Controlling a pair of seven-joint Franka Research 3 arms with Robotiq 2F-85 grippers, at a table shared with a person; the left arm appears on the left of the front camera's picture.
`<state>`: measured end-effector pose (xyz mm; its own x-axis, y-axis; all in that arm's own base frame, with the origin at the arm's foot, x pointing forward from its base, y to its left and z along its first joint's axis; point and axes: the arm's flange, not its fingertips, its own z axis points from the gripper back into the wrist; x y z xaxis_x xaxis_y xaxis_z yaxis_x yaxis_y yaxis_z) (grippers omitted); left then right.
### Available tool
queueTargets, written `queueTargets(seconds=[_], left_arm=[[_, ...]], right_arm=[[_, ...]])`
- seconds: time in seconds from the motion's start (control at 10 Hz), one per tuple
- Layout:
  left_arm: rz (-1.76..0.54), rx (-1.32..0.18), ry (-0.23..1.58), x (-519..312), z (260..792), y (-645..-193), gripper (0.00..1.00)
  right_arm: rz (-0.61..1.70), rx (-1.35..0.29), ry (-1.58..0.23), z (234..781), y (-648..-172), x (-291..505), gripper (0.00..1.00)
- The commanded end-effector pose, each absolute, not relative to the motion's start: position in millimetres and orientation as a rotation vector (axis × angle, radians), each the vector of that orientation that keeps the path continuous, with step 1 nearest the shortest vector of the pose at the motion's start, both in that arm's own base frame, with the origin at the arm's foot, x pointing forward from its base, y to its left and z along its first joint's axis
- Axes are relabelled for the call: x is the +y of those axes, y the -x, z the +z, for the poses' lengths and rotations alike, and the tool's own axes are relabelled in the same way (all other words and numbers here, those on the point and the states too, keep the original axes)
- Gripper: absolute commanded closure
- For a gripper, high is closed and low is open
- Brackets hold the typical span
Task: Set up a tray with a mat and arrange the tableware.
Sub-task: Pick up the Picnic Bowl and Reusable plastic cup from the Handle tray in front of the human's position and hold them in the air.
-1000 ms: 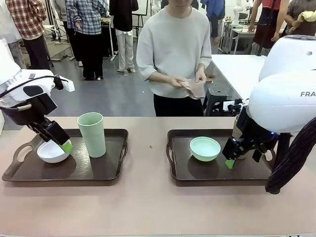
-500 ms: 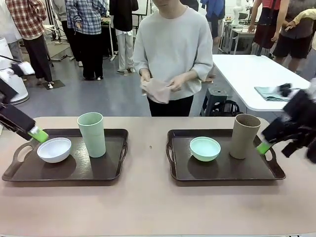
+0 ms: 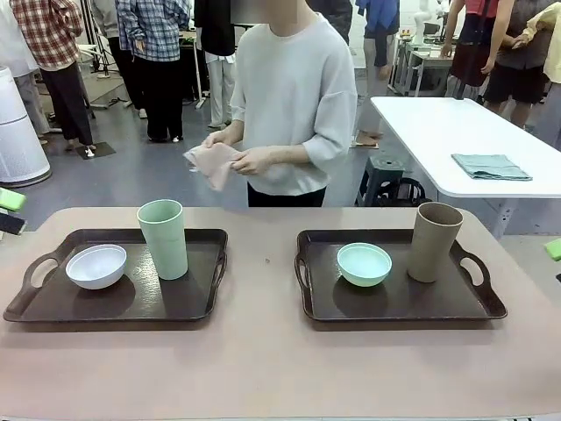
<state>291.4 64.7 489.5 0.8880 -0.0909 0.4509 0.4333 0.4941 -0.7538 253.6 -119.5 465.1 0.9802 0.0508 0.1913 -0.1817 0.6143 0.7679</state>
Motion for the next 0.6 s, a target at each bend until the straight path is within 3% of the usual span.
queueTargets(seconds=[0.0,0.5], left_arm=[[-0.252,-0.397,1.059,93,485,-291,0.0],[-0.137,-0.45,1.058,139,479,-270,0.0]], right_arm=[[0.135,-0.148,-0.974,465,-265,-149,0.0],[-0.058,-0.234,-1.089,453,-251,-196,0.0]])
